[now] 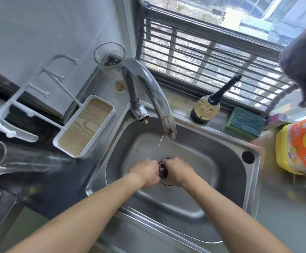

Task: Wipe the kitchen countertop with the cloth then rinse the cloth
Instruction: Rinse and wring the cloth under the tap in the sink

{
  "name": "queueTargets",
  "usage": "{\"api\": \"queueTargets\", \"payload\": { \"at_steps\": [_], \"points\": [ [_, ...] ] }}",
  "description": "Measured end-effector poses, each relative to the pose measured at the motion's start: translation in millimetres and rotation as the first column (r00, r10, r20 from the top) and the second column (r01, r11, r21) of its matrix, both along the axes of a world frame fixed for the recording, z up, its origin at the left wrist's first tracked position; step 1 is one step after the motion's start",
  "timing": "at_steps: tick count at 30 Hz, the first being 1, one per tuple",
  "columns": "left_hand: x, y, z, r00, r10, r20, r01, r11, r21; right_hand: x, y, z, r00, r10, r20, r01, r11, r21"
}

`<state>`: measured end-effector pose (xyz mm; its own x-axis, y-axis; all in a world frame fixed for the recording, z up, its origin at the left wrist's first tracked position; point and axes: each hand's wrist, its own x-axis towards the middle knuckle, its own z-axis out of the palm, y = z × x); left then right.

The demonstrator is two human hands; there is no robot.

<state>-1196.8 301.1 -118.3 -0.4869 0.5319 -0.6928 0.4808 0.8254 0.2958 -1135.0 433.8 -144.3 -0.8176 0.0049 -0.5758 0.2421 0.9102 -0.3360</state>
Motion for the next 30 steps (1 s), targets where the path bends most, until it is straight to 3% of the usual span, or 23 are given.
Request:
{"api": "queueTargets", "payload": {
  "at_steps": [2, 5, 7, 11, 12, 13, 15, 16, 17, 18, 20, 21, 23, 25, 26, 28, 30],
  "points": [
    [-1.1, 0.4, -0.5, 0.924, 0.195, 0.328, -0.221, 0.974, 0.046, 6.2, 8.2, -3.3, 0.99, 0.064, -0.126, -0.063, 0.998, 0.009],
    [-0.2, -5.7, 2.2, 0.554, 0.37, 0.746, -0.478, 0.875, -0.079, 17.8, 9.4, -8.8, 0.943, 0.103, -0.316, -0.102, 0.995, 0.02],
    [-0.3, -11.4, 2.4, 0.392, 0.34, 0.855, -0.475, 0.871, -0.129, 24.4, 6.9, -14.0, 0.905, 0.092, -0.416, -0.087, 0.996, 0.032],
    [-7.8, -17.1, -5.5, 0.288, 0.323, 0.902, -0.545, 0.829, -0.123, 20.6, 6.5, -16.6, 0.92, -0.102, -0.378, 0.055, 0.99, -0.133],
    [-10.7, -18.2, -10.4, 0.309, 0.327, 0.893, -0.564, 0.819, -0.105, 17.5, 7.9, -15.4, 0.932, -0.167, -0.32, 0.105, 0.974, -0.203],
    [-13.4, -18.8, -14.7, 0.399, 0.311, 0.862, -0.56, 0.828, -0.039, 15.0, 9.7, -14.8, 0.943, -0.211, -0.259, 0.144, 0.956, -0.256],
    [-18.9, -19.9, -21.7, 0.74, 0.181, 0.648, -0.384, 0.904, 0.186, 14.8, 13.0, -16.6, 0.947, -0.299, -0.12, 0.239, 0.902, -0.36],
    [-22.1, -21.0, -24.7, 0.884, 0.091, 0.459, -0.232, 0.937, 0.261, 17.2, 15.0, -15.1, 0.923, -0.384, -0.008, 0.336, 0.818, -0.467],
    [-25.3, -22.1, -29.0, 0.961, 0.018, 0.277, -0.103, 0.951, 0.293, 20.3, 17.1, -10.9, 0.867, -0.474, 0.154, 0.464, 0.657, -0.594],
    [-28.3, -23.5, -31.2, 0.989, -0.038, 0.141, -0.01, 0.946, 0.325, 24.0, 20.6, -5.7, 0.785, -0.529, 0.322, 0.579, 0.444, -0.683],
    [-30.6, -24.9, -30.9, 0.993, -0.116, 0.006, 0.101, 0.888, 0.449, 29.5, 29.3, 2.0, 0.634, -0.496, 0.593, 0.711, 0.072, -0.7],
    [-29.5, -24.6, -30.0, 0.988, -0.146, -0.052, 0.151, 0.836, 0.528, 31.8, 32.5, 3.6, 0.585, -0.446, 0.678, 0.739, -0.052, -0.672],
    [-25.0, -21.3, -30.6, 0.965, -0.196, -0.176, 0.263, 0.715, 0.647, 36.1, 35.8, 4.5, 0.537, -0.326, 0.778, 0.773, -0.179, -0.609],
    [-21.3, -16.1, -32.1, 0.919, -0.254, -0.303, 0.395, 0.608, 0.688, 38.9, 34.8, 1.9, 0.544, -0.094, 0.834, 0.809, -0.205, -0.551],
    [-21.9, -14.4, -32.2, 0.886, -0.282, -0.369, 0.463, 0.575, 0.674, 38.3, 32.4, 2.8, 0.557, 0.037, 0.83, 0.821, -0.173, -0.544],
    [-27.1, -16.3, -36.1, 0.814, -0.328, -0.48, 0.576, 0.562, 0.594, 33.7, 25.2, 9.8, 0.585, 0.139, 0.799, 0.806, 0.015, -0.592],
    [-30.4, -22.1, -38.7, 0.758, -0.346, -0.553, 0.628, 0.619, 0.473, 28.2, 17.4, 13.6, 0.604, 0.048, 0.795, 0.77, 0.223, -0.598]
  ]
}}
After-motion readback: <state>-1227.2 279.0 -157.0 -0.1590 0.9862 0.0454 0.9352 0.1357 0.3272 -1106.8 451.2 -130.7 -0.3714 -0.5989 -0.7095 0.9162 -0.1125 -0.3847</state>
